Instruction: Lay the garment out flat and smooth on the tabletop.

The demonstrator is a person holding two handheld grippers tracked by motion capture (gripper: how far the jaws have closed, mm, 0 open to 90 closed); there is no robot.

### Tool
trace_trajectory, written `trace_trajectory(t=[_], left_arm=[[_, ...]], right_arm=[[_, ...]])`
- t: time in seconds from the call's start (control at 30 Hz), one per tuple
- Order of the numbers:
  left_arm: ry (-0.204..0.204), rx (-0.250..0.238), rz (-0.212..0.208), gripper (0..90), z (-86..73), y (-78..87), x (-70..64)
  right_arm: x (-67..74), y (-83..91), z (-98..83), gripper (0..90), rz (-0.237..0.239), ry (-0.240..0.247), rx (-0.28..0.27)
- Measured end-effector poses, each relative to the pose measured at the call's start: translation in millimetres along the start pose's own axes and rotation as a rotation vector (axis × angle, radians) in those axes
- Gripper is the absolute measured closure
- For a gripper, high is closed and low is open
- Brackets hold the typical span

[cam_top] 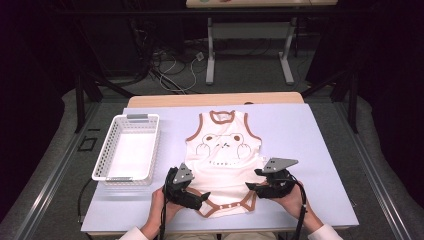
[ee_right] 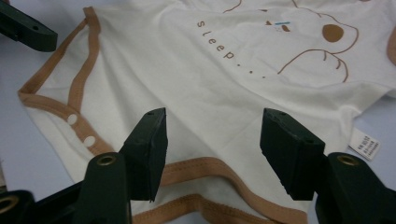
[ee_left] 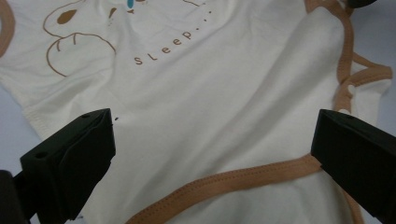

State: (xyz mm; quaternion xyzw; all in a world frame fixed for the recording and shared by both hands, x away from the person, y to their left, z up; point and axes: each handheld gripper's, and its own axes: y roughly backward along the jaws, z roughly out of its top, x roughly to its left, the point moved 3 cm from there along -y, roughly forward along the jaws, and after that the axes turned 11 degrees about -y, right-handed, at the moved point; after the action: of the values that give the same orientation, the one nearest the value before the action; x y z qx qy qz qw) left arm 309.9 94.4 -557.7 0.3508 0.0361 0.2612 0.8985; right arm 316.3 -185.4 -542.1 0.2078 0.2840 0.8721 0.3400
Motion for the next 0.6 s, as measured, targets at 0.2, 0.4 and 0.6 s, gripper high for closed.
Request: trace_trajectory(t=[0.2,0.4,0.6], left_arm=[[-0.011,-0.001,-0.034,0.0,1.2,-2.6,-11.9],[-0.045,0.016,-0.064,3.1,1.5,-5.9,-20.6],[-0.065,0.017,-0.092,10.1,1.3,-7.6,-28.8]], right_arm=[[7.8,-2.2,-4.6,45.5,0.025,0.033,0.025],[16.4,-7.5,-8.3,49.7,0.049,0.065,0.044],[22.0,-10.2,-11.1,51.4,0.055,0.087,0.065]])
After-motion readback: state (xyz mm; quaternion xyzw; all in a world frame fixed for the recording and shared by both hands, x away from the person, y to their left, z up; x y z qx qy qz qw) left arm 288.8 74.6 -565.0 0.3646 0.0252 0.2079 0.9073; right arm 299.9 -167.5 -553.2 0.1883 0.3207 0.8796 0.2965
